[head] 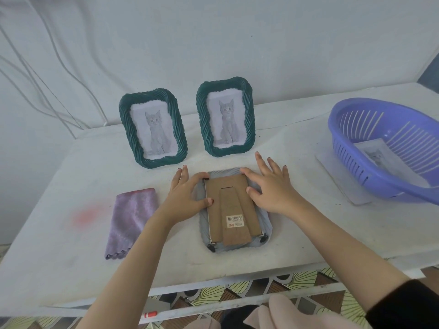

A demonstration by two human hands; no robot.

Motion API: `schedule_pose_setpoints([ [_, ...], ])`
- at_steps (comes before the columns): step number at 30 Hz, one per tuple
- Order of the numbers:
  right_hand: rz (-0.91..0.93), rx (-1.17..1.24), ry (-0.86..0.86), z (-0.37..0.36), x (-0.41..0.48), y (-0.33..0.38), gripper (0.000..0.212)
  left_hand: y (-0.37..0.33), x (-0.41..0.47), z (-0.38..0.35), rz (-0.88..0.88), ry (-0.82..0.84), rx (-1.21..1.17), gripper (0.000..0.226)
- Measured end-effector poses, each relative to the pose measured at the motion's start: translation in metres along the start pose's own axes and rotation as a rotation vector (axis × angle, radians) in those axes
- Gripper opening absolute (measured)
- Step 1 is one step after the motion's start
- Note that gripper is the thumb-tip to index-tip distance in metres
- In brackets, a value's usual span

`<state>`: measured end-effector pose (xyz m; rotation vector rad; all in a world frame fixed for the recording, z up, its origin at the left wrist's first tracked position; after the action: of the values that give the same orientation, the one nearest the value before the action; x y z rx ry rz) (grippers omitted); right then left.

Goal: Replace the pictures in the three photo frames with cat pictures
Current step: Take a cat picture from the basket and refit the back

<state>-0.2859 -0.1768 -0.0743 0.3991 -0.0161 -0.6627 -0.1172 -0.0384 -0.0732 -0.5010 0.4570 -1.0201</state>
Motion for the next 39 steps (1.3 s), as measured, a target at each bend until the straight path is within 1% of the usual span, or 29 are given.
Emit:
schedule_pose_setpoints([
  [3, -0.003, 0.037, 0.008, 0.002, 0.001, -0.001, 0.046, 0.0, 0.0, 0.0, 0.015, 0.007, -0.022, 0.053],
  [8, -0.015, 0.06, 0.003, 0.002, 0.0, -0.002, 0.047, -0.001, -0.001, 0.001, 0.018, -0.004, -0.015, 0.051],
  [10, 0.006, 0.092, -0.023, 0.003, -0.004, -0.002, 0.05, -0.001, -0.004, 0.0, -0.004, -0.043, -0.003, 0.049],
  [13, 0.094, 0.203, -0.069, 0.004, -0.016, -0.002, 0.05, -0.003, -0.015, -0.004, -0.097, -0.153, 0.01, 0.041],
  [15, 0.151, 0.291, -0.059, 0.002, -0.029, -0.003, 0.047, -0.004, -0.025, -0.009, -0.147, -0.224, -0.04, 0.032],
  [17, 0.202, 0.366, -0.051, 0.001, -0.041, -0.006, 0.045, -0.005, -0.036, -0.013, -0.186, -0.245, -0.116, 0.026],
  [20, 0.244, 0.407, -0.015, 0.0, -0.056, -0.011, 0.044, -0.005, -0.052, -0.017, -0.254, -0.182, -0.129, 0.032],
  [24, 0.257, 0.34, 0.075, -0.001, -0.066, -0.018, 0.045, -0.002, -0.068, -0.023, -0.319, -0.033, -0.01, 0.041],
  [29, 0.238, 0.349, 0.113, 0.002, -0.067, -0.019, 0.048, 0.0, -0.068, -0.017, -0.247, 0.133, 0.108, 0.053],
  [33, 0.26, 0.255, 0.134, 0.009, -0.064, -0.014, 0.053, -0.004, -0.063, -0.008, -0.269, 0.182, 0.184, 0.055],
  [36, 0.279, 0.196, 0.147, 0.016, -0.062, -0.009, 0.056, -0.008, -0.06, -0.006, -0.304, 0.205, 0.236, 0.062],
  [39, 0.316, 0.147, 0.15, 0.018, -0.061, -0.006, 0.056, -0.01, -0.058, -0.005, -0.314, 0.211, 0.276, 0.058],
])
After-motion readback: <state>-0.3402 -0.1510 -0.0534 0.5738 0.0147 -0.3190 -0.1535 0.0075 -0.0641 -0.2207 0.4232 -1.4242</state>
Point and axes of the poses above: each hand's wrist, its own x-axis towards the middle knuckle, its own z-axis out of the back of the hand, y = z × x, the point moved 2 cm from there along x, towards the middle knuckle, and after that the axes turned 2 degrees about x, right-handed, at the moved point
